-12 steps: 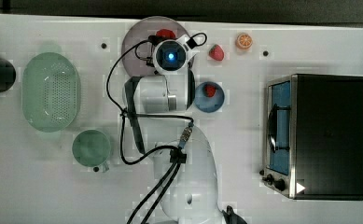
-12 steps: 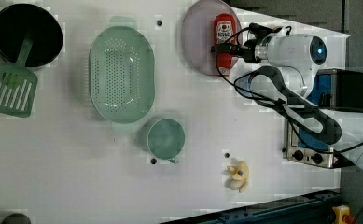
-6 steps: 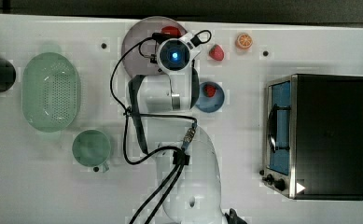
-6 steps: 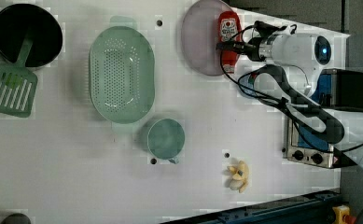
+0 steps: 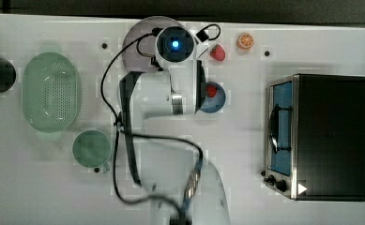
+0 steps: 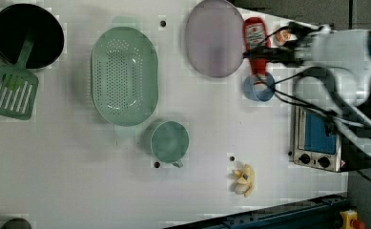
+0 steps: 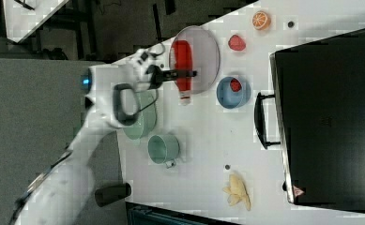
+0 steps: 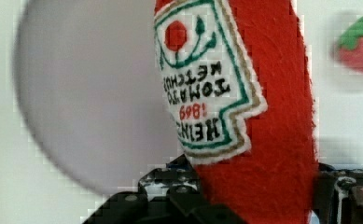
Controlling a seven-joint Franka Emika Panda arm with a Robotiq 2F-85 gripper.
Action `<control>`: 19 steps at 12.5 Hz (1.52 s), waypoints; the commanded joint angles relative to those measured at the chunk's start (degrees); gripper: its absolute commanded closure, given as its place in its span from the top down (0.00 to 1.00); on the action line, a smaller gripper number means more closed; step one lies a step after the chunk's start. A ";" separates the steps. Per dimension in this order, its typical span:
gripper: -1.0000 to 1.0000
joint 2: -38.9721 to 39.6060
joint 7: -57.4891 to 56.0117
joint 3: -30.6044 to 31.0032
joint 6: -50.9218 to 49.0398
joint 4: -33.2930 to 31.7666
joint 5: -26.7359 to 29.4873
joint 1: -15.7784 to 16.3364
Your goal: Pick ketchup from plate and place it on table.
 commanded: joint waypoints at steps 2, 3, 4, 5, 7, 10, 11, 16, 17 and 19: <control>0.61 -13.61 0.22 -0.07 -5.57 -4.38 -0.30 -0.96; 0.61 -16.14 0.34 -0.15 -7.28 -6.66 -0.23 -1.26; 0.61 -18.49 0.33 -0.29 -8.61 -9.24 -0.21 -1.55; 0.61 -20.47 0.33 -0.59 -9.08 -11.92 -0.20 -1.69; 0.61 -23.18 0.40 -1.08 -9.05 -16.66 0.07 -2.12; 0.61 -23.98 3.40 -2.57 -8.96 -22.28 2.11 -2.67; 0.61 -23.62 5.43 -2.98 -8.86 -23.54 3.05 -2.82; 0.61 -18.12 7.25 -3.75 -4.01 -25.66 3.47 -2.99; 0.61 -16.77 7.25 -3.76 -2.36 -25.75 3.47 -3.02; 0.75 -14.45 7.24 -3.77 -0.09 -26.18 3.48 -3.09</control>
